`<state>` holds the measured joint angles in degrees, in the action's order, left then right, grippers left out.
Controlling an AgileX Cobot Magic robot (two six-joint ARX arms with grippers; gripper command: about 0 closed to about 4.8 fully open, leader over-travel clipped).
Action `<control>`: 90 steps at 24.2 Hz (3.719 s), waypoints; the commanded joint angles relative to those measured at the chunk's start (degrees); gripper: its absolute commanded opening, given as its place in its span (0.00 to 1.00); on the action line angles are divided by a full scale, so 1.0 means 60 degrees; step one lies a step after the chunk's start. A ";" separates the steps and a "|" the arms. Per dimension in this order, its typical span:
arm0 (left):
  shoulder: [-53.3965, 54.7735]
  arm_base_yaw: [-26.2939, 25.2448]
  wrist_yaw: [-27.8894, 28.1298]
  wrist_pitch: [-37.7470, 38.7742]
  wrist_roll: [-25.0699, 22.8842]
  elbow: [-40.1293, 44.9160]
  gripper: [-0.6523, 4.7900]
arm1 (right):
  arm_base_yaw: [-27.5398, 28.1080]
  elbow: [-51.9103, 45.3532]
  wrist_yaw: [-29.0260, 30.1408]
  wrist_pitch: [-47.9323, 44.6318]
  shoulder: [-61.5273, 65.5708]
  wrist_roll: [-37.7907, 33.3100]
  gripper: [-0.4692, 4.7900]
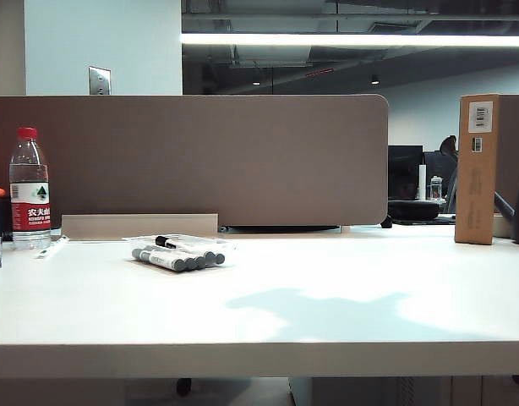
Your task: Pick up the markers scattered on the table and put them into the packaging box, making sure the markers fit the shape of the box's grooves.
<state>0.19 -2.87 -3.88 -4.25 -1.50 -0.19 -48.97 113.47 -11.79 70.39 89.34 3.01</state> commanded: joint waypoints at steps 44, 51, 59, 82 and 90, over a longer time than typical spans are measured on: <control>-0.0004 0.0004 -0.0029 -0.0087 -0.0004 -0.0044 0.12 | 0.1381 0.0033 -0.5064 -0.2065 -0.0892 -0.0058 0.08; -0.0004 0.0004 -0.0029 -0.0087 -0.0004 -0.0044 0.12 | 0.2903 0.0033 -0.0674 -0.2062 -0.1734 -0.0051 0.08; -0.0004 0.0004 -0.0029 -0.0087 -0.0004 -0.0044 0.12 | 0.3643 0.0022 0.0025 -0.2084 -0.2936 -0.0058 0.08; -0.0004 0.0000 -0.0029 -0.0087 -0.0004 -0.0044 0.12 | 0.8014 -1.1493 0.1479 -0.8837 -1.0612 -0.0113 0.08; -0.0004 0.0004 -0.0033 -0.0087 -0.0004 -0.0044 0.12 | 0.8692 -1.6367 0.3537 -1.2127 -1.2870 -0.0124 0.08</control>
<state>0.16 -2.90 -3.88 -4.03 -1.50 -0.19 2.33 17.08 6.83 2.96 12.97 2.55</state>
